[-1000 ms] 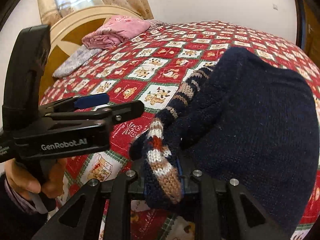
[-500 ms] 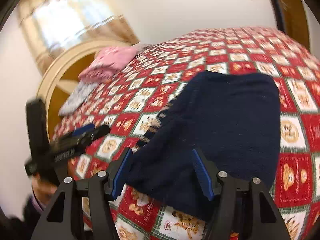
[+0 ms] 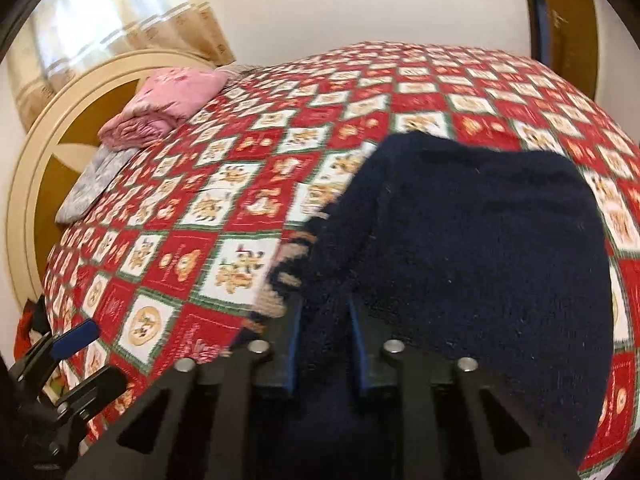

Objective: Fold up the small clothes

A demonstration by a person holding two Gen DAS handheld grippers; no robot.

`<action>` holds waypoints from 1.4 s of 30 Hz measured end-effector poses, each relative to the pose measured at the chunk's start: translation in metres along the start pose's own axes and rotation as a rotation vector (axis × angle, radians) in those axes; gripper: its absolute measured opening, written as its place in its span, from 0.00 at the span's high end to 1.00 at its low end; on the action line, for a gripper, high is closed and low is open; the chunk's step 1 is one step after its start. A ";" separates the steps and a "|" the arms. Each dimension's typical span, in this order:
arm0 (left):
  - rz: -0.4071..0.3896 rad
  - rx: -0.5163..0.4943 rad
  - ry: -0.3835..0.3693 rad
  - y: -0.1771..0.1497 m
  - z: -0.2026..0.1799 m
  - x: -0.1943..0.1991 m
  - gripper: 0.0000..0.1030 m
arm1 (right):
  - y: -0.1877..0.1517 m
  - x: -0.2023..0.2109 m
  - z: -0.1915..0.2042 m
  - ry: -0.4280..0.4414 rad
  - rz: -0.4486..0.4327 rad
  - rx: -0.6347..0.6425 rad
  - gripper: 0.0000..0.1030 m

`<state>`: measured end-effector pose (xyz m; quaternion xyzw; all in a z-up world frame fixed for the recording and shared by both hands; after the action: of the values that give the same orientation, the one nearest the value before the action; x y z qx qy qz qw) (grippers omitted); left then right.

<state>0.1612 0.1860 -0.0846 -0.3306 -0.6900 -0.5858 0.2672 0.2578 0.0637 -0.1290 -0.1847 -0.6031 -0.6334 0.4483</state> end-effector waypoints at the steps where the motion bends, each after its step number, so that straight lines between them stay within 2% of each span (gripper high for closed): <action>1: -0.002 0.012 -0.005 0.001 0.002 0.000 0.14 | 0.001 0.003 0.004 0.007 -0.005 0.012 0.82; 4: -0.021 0.038 -0.017 0.006 0.008 0.002 0.14 | 0.000 0.009 0.018 0.040 -0.011 0.042 0.82; 7: -0.035 0.040 -0.017 0.010 0.006 0.005 0.14 | -0.006 -0.002 0.033 0.007 0.012 0.119 0.82; 9: -0.037 0.038 -0.022 0.012 0.003 0.005 0.14 | -0.014 -0.016 0.039 0.013 0.043 0.149 0.72; 11: -0.029 0.033 -0.029 0.012 -0.002 0.005 0.14 | -0.016 -0.024 0.048 0.120 0.033 0.146 0.37; 13: -0.039 0.031 -0.004 0.014 -0.003 0.007 0.14 | -0.016 -0.020 0.051 0.175 0.032 0.140 0.29; 16: -0.048 0.029 -0.052 0.021 -0.011 0.013 0.14 | -0.013 -0.001 0.047 0.215 0.016 0.140 0.28; 18: -0.063 0.020 -0.051 0.027 -0.016 0.017 0.14 | -0.009 0.028 0.031 0.251 -0.051 0.084 0.28; 20: -0.065 -0.002 -0.052 0.030 -0.025 0.017 0.14 | -0.008 0.057 0.011 0.246 -0.119 0.032 0.28; 23: -0.060 -0.054 -0.077 0.035 -0.049 0.014 0.14 | -0.015 0.100 -0.035 0.169 -0.210 -0.046 0.28; 25: -0.062 -0.083 -0.104 0.038 -0.070 0.012 0.14 | -0.026 0.122 -0.071 0.045 -0.261 -0.107 0.28; 29: -0.002 -0.118 -0.142 0.035 -0.115 -0.014 0.14 | -0.056 0.119 -0.097 -0.057 -0.194 -0.124 0.30; 31: 0.053 -0.145 -0.081 0.024 -0.127 -0.035 0.14 | -0.074 0.112 -0.100 -0.073 -0.154 -0.130 0.30; 35: 0.126 -0.152 0.010 0.006 -0.125 -0.062 0.14 | -0.112 0.083 -0.100 -0.004 -0.038 -0.182 0.30; 37: 0.137 -0.160 0.051 0.000 -0.119 -0.067 0.14 | -0.130 0.068 -0.102 0.044 0.019 -0.224 0.30; 42: 0.161 -0.148 0.044 -0.006 -0.114 -0.067 0.12 | -0.131 0.076 -0.104 0.077 0.007 -0.248 0.30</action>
<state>0.1976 0.0638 -0.1195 -0.3909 -0.6099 -0.6189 0.3035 0.1458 -0.0758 -0.1694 -0.2166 -0.5019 -0.7082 0.4469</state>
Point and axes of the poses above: each gripper's, at about its wrist camera, not at the fingertips, and x roughly against the way its jaws point, z to its left, y to its top, the point moved 8 cm from there along -x, roughly the way its jaws point, and after that the axes turned 5 degrees about z, right-handed, at the moved point
